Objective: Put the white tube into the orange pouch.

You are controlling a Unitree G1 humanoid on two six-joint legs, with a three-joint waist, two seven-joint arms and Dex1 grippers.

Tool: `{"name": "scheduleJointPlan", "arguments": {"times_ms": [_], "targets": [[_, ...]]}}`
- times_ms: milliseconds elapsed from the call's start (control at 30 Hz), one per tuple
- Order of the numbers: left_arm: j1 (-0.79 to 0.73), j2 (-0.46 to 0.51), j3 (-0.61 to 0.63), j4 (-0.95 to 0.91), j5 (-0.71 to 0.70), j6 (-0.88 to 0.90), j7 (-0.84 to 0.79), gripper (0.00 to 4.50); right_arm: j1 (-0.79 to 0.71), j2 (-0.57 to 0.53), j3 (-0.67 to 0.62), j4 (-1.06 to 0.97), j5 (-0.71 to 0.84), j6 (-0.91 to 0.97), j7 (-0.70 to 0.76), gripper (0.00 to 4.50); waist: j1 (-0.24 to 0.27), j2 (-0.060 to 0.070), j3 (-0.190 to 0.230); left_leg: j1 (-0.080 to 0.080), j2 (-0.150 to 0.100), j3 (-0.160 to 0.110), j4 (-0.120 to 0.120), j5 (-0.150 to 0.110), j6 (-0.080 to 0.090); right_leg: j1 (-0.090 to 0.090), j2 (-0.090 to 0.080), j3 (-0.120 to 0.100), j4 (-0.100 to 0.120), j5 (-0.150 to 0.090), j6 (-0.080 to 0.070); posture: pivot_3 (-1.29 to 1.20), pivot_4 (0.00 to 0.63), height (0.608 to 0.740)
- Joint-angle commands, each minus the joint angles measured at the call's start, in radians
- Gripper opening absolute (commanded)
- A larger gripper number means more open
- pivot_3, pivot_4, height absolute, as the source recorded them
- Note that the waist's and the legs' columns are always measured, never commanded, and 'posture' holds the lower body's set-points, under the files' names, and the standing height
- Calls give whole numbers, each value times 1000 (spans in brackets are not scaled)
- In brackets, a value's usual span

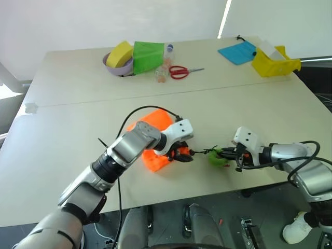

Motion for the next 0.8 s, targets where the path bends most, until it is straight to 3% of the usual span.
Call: {"name": "scheduleJointPlan", "arguments": {"times_ms": [33, 67, 167, 567, 667, 767, 800], "targets": [[9, 10, 10, -33, -15, 12, -4, 2353, 13, -10, -9, -12, -11, 5, -4, 0, 0, 0, 0, 0, 0, 0, 0, 0, 0, 0, 0, 0, 0, 0, 0, 0, 150, 740], [10, 17, 7, -36, -17, 10, -10, 2064, 14, -11, -7, -12, -11, 4, -3, 0, 0, 0, 0, 0, 0, 0, 0, 0, 0, 0, 0, 0, 0, 0, 0, 0, 150, 740], [13, 19, 11, -30, -8, -2, 12, 517, 13, -8, -11, -12, -10, 2, -8, 0, 0, 0, 0, 0, 0, 0, 0, 0, 0, 0, 0, 0, 0, 0, 0, 0, 150, 740], [12, -3, 71, -21, -64, 32, 20, 517, 9, -7, -6, -18, -15, 1, -14, 0, 0, 0, 0, 0, 0, 0, 0, 0, 0, 0, 0, 0, 0, 0, 0, 0, 150, 740], [10, -3, 90, -22, -95, 67, 9, 1329, 6, -6, -4, -15, -15, 2, -15, 0, 0, 0, 0, 0, 0, 0, 0, 0, 0, 0, 0, 0, 0, 0, 0, 0, 150, 740], [10, 6, 84, -34, -93, 55, 15, 2774, 0, -4, -3, -15, -14, 5, -16, 0, 0, 0, 0, 0, -1, 0, 0, 0, 0, 0, 0, 0, 0, 0, 0, 0, 150, 740], [13, 11, 78, -38, -89, 45, 15, 2774, 0, -4, -3, -17, -14, 6, -17, 0, 0, 0, 0, 0, -1, 0, 0, 0, 0, 0, 0, 0, 0, 0, 0, 0, 150, 740]]}}
